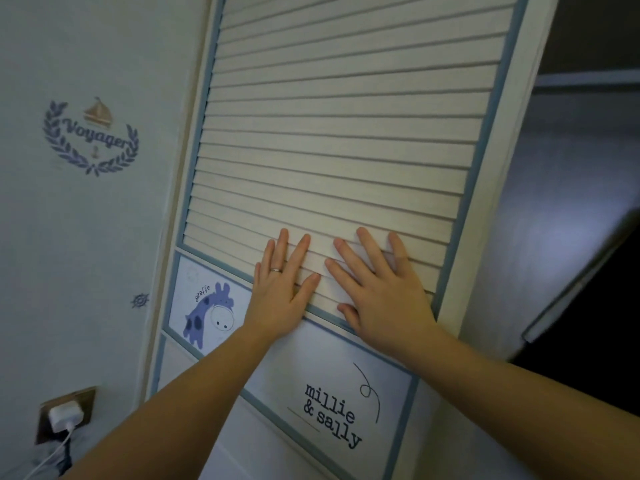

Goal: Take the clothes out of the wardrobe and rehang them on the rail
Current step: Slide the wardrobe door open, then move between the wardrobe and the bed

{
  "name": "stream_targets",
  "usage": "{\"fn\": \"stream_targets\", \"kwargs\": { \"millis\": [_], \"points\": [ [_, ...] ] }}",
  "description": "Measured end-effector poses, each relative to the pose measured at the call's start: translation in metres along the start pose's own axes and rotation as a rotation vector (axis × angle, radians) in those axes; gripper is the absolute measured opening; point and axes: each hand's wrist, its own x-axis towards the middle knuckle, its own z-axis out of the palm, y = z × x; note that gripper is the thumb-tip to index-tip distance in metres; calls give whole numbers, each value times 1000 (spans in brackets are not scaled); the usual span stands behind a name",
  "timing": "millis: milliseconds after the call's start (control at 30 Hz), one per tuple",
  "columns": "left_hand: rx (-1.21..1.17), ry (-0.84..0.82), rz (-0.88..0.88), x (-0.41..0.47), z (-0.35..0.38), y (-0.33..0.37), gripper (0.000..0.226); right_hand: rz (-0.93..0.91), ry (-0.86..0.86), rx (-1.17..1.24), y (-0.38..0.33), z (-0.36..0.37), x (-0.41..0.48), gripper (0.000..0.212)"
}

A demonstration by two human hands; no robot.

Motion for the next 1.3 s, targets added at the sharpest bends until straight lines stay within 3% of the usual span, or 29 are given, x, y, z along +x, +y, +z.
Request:
{"fn": "stream_targets", "kwargs": {
  "millis": [367,533,667,800,967,1133,1300],
  "points": [
    [6,-41,0,1,-7,0,61,3,-7,46,-2,-3,2,72],
    [116,-93,-69,1,-27,17,58,-85,25,184,12,-17,-6,65],
    [170,-29,-120,4,-48,55,62,-125,117,340,43,-48,-25,58],
    [147,81,172,14,-63,123,49,-75,202,482,96,-83,-62,48],
    [126,125,544,25,-47,228,29,79,220,445,181,-113,-119,41],
    [93,107,639,30,3,324,30,278,161,338,263,-132,-176,38],
    [-112,-40,605,44,67,393,33,442,76,205,335,-132,-209,30]
  ]
}}
